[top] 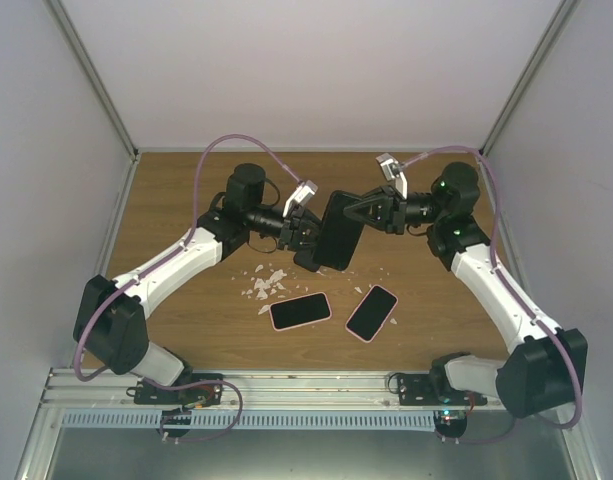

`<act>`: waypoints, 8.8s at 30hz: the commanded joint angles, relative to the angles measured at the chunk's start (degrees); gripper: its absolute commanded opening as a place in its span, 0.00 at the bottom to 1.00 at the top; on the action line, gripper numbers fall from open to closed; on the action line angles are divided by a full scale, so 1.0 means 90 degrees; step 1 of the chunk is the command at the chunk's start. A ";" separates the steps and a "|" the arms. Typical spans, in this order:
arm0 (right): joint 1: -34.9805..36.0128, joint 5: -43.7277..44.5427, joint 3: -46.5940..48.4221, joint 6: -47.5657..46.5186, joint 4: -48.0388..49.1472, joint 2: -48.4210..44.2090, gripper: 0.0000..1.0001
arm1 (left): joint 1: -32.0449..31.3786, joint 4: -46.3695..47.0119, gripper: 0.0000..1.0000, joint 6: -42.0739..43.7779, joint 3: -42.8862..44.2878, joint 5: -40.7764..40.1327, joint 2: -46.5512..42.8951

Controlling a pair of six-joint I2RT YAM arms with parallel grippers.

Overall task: Take the phone out of the phone case
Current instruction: Remove the phone case from the phone, then place the phone case at the center of the board, then place the phone at the center of the board.

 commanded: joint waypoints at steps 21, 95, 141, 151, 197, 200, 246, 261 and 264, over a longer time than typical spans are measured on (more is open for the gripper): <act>-0.0366 -0.0051 0.1640 -0.1682 -0.2586 0.1280 0.63 | 0.0491 0.2344 0.00 -0.2765 -0.0871 -0.0923 -0.0217; 0.3275 0.9818 0.0428 -0.8807 -0.2455 0.1472 0.39 | 0.1249 0.1719 0.00 -0.6057 -0.1485 -0.2343 0.0329; 0.3075 1.0751 -0.0116 -0.9809 -0.0833 0.1702 0.01 | 0.1022 0.1326 0.00 -0.5052 -0.1475 -0.1928 0.0105; 0.3090 1.0275 0.0366 -0.9396 -0.1690 0.1209 0.00 | 0.1362 0.0520 0.00 -0.4404 -0.1500 -0.2760 0.0037; 0.3126 0.9055 0.1294 -0.8653 -0.3379 0.1323 0.01 | 0.4847 -0.4915 0.01 0.3567 0.3936 -0.2953 0.4653; 0.3128 0.8950 0.1368 -0.8562 -0.3386 0.1403 0.00 | 0.4901 -0.4977 0.03 0.3666 0.4174 -0.3074 0.4949; 0.2903 1.0406 0.0733 -1.1331 0.0048 0.0485 0.00 | 0.4897 -0.2872 0.95 0.0986 0.2324 -0.2597 0.0980; 0.3059 1.0785 0.0217 -1.2932 0.3253 0.0741 0.01 | 0.4891 -0.0366 0.93 -0.2088 0.1445 -0.0820 -0.0784; 0.3160 1.0859 0.0243 -1.3329 0.3597 0.0894 0.00 | 0.4828 -0.0197 0.92 -0.2564 0.1289 -0.0823 -0.1024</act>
